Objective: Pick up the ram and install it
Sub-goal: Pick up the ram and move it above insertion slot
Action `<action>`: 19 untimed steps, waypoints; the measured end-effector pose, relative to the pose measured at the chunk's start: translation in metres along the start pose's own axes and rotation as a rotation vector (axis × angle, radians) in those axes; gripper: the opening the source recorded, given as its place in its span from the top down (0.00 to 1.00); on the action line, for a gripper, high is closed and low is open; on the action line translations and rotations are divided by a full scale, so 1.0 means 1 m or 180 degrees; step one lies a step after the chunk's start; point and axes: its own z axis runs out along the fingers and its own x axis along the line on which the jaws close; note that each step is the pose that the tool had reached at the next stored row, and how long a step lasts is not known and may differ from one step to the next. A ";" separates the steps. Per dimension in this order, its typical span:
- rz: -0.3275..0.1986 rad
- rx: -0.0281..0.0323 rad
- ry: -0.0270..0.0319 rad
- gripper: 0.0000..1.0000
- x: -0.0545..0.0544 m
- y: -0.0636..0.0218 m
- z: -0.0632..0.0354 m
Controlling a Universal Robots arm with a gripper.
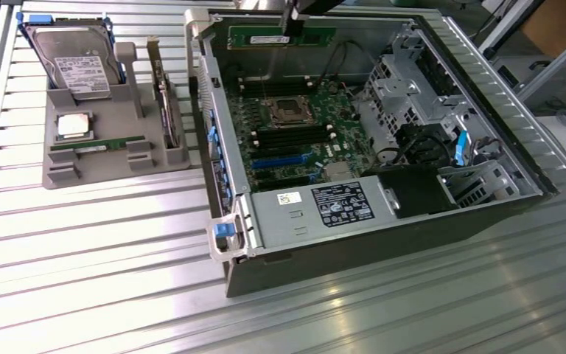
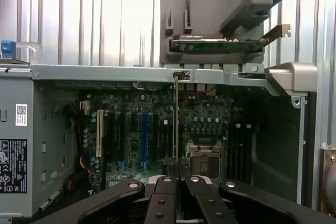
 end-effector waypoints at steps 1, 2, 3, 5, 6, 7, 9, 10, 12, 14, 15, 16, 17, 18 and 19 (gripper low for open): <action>0.0000 0.0000 0.0000 0.88 0.000 -0.0021 0.0001; 0.0000 0.0000 0.0000 0.88 0.000 -0.0028 0.0001; 0.0000 0.0000 0.0000 0.88 0.000 -0.0035 0.0001; 0.0000 0.0000 0.0000 0.88 0.000 -0.0058 0.0003; 0.0000 0.0000 0.0000 0.88 0.000 -0.0071 0.0004; 0.0000 0.0000 0.0000 0.88 0.000 -0.0085 0.0004; 0.0000 0.0000 0.0000 0.88 0.000 -0.0119 0.0007; 0.0000 0.0000 0.0000 0.88 0.000 -0.0132 0.0008; 0.0000 0.0000 0.0000 0.88 0.001 -0.0155 0.0009; 0.0000 0.0000 0.0000 0.88 0.001 -0.0184 0.0011; 0.0000 0.0000 0.0000 0.88 0.001 -0.0190 0.0011; 0.0000 0.0000 0.0000 0.88 0.001 -0.0197 0.0012; 0.0000 0.0000 0.0000 0.88 0.001 -0.0211 0.0013; 0.0000 0.0000 0.0000 0.88 0.001 -0.0229 0.0014; 0.0000 0.0000 0.0000 0.88 0.001 -0.0244 0.0014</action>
